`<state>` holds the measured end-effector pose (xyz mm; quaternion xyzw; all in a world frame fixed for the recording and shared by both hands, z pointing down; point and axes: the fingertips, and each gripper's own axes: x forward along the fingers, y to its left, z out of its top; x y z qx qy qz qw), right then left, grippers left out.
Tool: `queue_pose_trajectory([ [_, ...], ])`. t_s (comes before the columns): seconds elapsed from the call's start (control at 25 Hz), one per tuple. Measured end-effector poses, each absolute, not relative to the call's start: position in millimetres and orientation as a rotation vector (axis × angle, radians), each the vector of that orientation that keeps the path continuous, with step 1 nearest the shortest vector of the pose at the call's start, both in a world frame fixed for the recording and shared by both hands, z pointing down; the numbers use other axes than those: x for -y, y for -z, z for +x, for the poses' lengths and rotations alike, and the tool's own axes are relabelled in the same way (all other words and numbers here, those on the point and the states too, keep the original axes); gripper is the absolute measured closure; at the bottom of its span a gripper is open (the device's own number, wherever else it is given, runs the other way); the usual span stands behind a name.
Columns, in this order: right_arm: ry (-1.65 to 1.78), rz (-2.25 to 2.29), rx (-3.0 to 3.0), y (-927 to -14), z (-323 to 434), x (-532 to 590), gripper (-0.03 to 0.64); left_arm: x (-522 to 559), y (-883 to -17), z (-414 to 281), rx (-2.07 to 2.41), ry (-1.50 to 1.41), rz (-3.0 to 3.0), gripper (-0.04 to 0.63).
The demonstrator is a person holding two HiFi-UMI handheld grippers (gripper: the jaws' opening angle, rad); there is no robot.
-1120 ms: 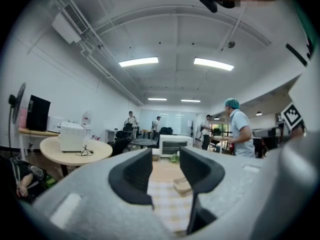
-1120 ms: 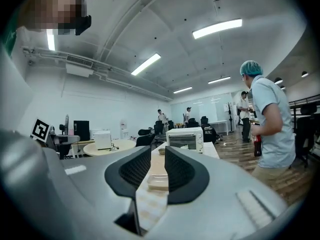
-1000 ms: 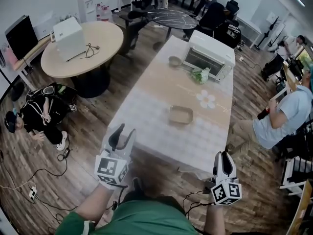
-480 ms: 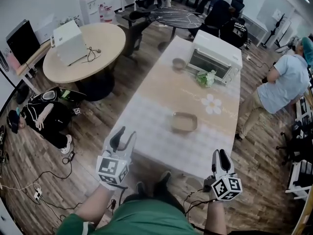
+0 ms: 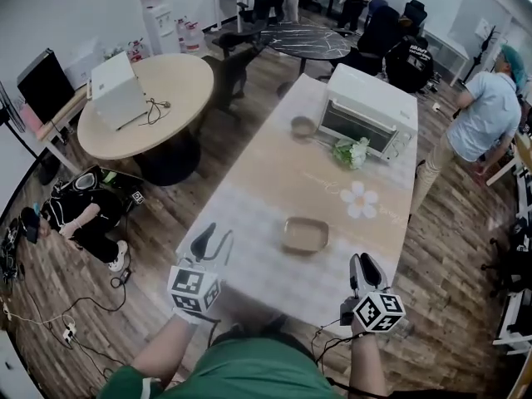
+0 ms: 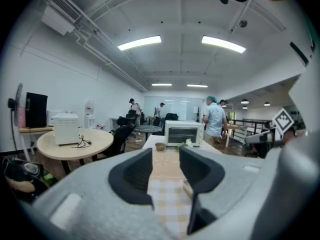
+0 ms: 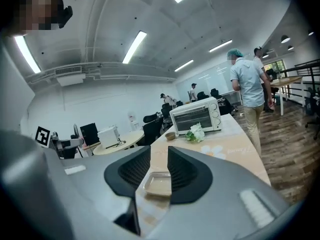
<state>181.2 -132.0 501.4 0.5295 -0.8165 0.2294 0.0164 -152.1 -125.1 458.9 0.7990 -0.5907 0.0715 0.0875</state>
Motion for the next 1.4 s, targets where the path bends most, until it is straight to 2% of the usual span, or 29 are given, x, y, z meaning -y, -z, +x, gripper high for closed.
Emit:
queue_pose_trajectory([
  [0.32, -0.796, 1.467, 2.517, -552.2, 190.1, 183.9, 0.517, 168.3, -492.3, -125.4, 1.768, -0.29, 2.3, 0.426],
  [0.88, -1.034, 1.422, 2.331, -638.5, 170.7, 215.9, 0.511, 220.5, -554.4, -133.9, 1.554, -0.439, 2.295, 0.426],
  [1.4, -1.468, 1.347, 2.184, -725.9, 151.4, 248.3, 0.512, 247.7, -611.1, -138.5, 1.446, -0.518, 2.245, 0.426],
])
